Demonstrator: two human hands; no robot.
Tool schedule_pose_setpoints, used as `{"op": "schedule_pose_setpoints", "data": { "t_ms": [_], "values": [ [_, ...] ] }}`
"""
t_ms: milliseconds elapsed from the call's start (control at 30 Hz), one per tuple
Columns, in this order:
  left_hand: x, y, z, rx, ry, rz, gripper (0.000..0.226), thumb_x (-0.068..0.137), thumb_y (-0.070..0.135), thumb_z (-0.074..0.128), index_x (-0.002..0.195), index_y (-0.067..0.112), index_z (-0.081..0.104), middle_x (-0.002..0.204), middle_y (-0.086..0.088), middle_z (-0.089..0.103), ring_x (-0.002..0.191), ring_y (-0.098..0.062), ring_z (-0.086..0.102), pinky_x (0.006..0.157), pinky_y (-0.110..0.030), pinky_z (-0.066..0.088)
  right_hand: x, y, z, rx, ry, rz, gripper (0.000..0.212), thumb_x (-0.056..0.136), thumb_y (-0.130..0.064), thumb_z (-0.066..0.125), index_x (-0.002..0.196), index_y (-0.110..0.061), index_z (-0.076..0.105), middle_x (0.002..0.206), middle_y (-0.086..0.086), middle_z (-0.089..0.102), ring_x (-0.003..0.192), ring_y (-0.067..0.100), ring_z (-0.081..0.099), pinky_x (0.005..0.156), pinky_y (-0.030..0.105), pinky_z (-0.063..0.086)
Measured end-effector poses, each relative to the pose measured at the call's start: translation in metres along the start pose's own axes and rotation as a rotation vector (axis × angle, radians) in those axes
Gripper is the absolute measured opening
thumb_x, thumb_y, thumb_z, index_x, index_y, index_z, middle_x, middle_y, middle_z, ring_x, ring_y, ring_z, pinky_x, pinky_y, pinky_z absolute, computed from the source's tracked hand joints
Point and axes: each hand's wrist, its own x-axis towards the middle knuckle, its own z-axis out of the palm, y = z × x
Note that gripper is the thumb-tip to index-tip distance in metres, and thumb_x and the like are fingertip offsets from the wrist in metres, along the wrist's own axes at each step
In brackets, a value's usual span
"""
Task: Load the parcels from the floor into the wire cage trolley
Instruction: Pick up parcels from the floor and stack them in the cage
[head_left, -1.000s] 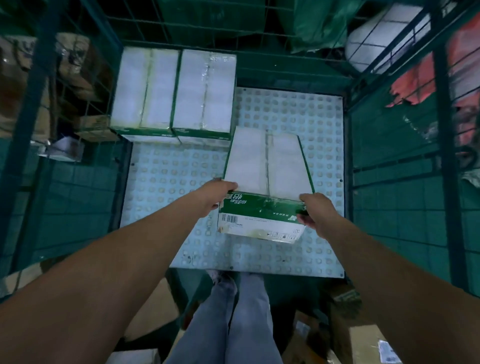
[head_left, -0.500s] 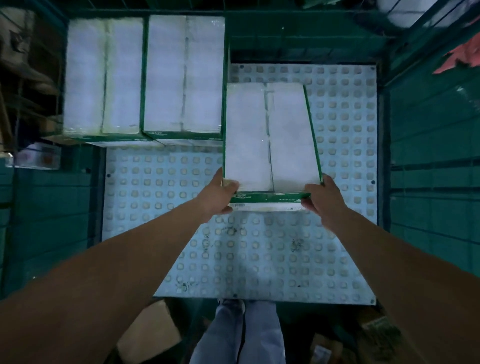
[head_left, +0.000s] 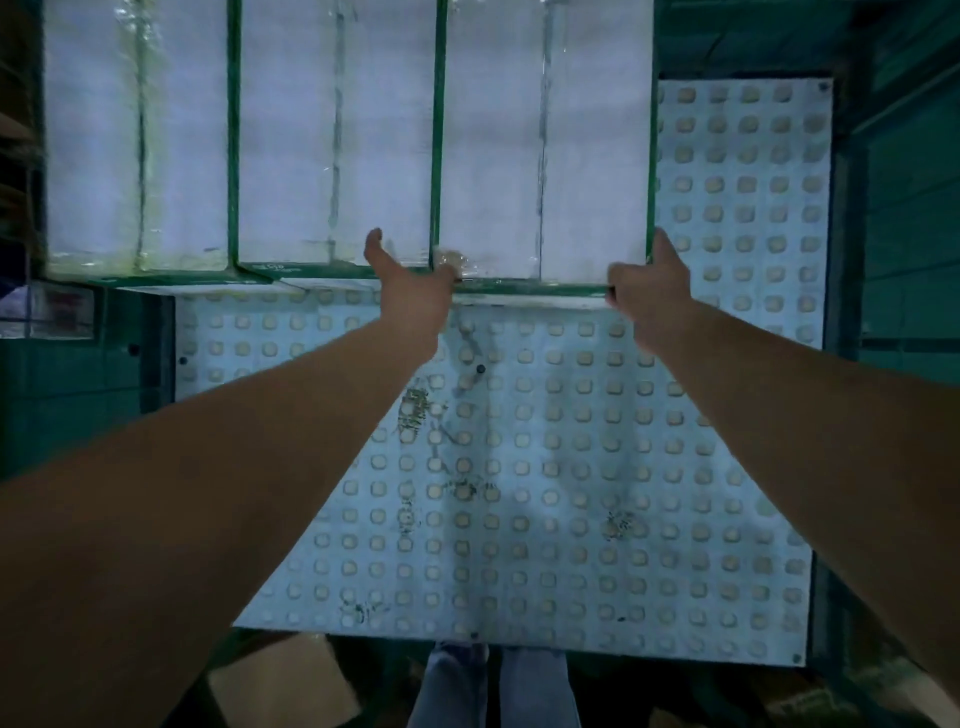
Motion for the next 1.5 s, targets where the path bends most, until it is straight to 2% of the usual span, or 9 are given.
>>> {"op": "schedule_pose_setpoints", "data": {
  "t_ms": [267, 500, 800, 900, 1033, 1100, 1200, 1367, 1500],
  "values": [
    [0.026, -0.014, -0.002, 0.081, -0.095, -0.006, 0.084, 0.097, 0.019, 0.069, 0.152, 0.05, 0.014, 0.104, -0.001, 0.061, 0.086, -0.02, 0.064, 0.077, -0.036, 0.059, 0.01, 0.02, 0.014, 0.042, 0.005, -0.041, 0.076, 0.098, -0.036, 0.059, 0.159, -0.05, 0.015, 0.163, 0.002, 0.028, 0.127, 0.025, 0.056, 0.108, 0.042, 0.049],
    [0.026, 0.001, -0.002, 0.171, -0.092, -0.096, 0.083, 0.097, 0.024, 0.07, 0.148, 0.053, 0.012, 0.104, 0.0, 0.055, 0.089, -0.017, 0.062, 0.072, -0.037, 0.054, 0.012, 0.016, 0.016, -0.126, 0.059, -0.046, 0.069, 0.107, -0.036, 0.048, 0.162, -0.041, 0.007, 0.167, 0.006, 0.021, 0.14, 0.031, 0.043, 0.102, 0.03, 0.037],
    [-0.037, 0.008, -0.011, 0.154, -0.129, -0.242, 0.093, 0.1, 0.034, 0.066, 0.159, 0.044, -0.006, 0.151, -0.011, 0.045, 0.124, -0.029, 0.055, 0.098, -0.047, 0.051, -0.035, 0.027, 0.012, -0.118, 0.016, 0.114, 0.102, 0.09, -0.063, 0.064, 0.164, -0.027, 0.003, 0.169, 0.012, 0.014, 0.151, 0.036, 0.026, 0.119, 0.05, 0.027],
    [-0.076, -0.017, -0.035, 0.12, -0.164, -0.32, 0.091, 0.099, 0.038, 0.066, 0.159, 0.043, -0.003, 0.148, -0.011, 0.048, 0.125, -0.03, 0.057, 0.095, -0.043, 0.054, -0.084, 0.04, 0.015, -0.165, -0.118, 0.144, 0.108, 0.082, -0.068, 0.068, 0.163, -0.024, 0.012, 0.165, 0.011, 0.028, 0.146, 0.035, 0.037, 0.118, 0.048, 0.034],
    [-0.116, -0.032, -0.066, 0.021, -0.125, -0.351, 0.088, 0.098, 0.04, 0.066, 0.159, 0.043, 0.003, 0.131, -0.008, 0.057, 0.11, -0.025, 0.061, 0.077, -0.032, 0.054, -0.136, 0.032, 0.026, -0.213, -0.305, 0.217, 0.089, 0.093, -0.064, 0.059, 0.162, -0.022, 0.022, 0.153, 0.005, 0.043, 0.125, 0.029, 0.058, 0.091, 0.036, 0.044],
    [-0.143, -0.032, -0.087, -0.029, -0.105, -0.345, 0.086, 0.099, 0.04, 0.065, 0.16, 0.043, 0.004, 0.119, -0.004, 0.061, 0.107, -0.023, 0.062, 0.08, -0.033, 0.054, -0.172, 0.021, 0.028, -0.254, -0.373, 0.186, 0.08, 0.098, -0.058, 0.056, 0.161, -0.02, 0.025, 0.149, 0.004, 0.047, 0.115, 0.024, 0.062, 0.084, 0.035, 0.048],
    [-0.2, -0.026, -0.13, -0.111, -0.074, -0.324, 0.085, 0.101, 0.039, 0.063, 0.16, 0.043, 0.002, 0.135, -0.005, 0.06, 0.114, -0.024, 0.063, 0.091, -0.037, 0.053, -0.247, 0.0, 0.022, -0.288, -0.457, 0.139, 0.071, 0.099, -0.055, 0.055, 0.157, -0.018, 0.036, 0.147, 0.004, 0.051, 0.104, 0.019, 0.063, 0.076, 0.031, 0.051],
    [-0.308, -0.026, -0.2, -0.216, -0.018, -0.326, 0.086, 0.101, 0.04, 0.062, 0.161, 0.041, 0.001, 0.14, -0.005, 0.059, 0.116, -0.024, 0.063, 0.1, -0.04, 0.052, -0.377, -0.016, 0.002, -0.334, -0.565, 0.176, 0.051, 0.104, -0.046, 0.053, 0.143, -0.014, 0.052, 0.135, 0.012, 0.06, 0.11, 0.022, 0.065, 0.102, 0.043, 0.052],
    [-0.38, -0.045, -0.25, -0.369, 0.064, -0.358, 0.081, 0.103, 0.038, 0.058, 0.161, 0.041, 0.003, 0.137, -0.003, 0.06, 0.112, -0.02, 0.063, 0.104, -0.04, 0.051, -0.461, -0.007, -0.002, -0.426, -0.616, 0.178, 0.043, 0.103, -0.039, 0.058, 0.135, -0.011, 0.059, 0.111, 0.005, 0.062, 0.09, 0.018, 0.059, 0.076, 0.029, 0.048]
  ]
}}
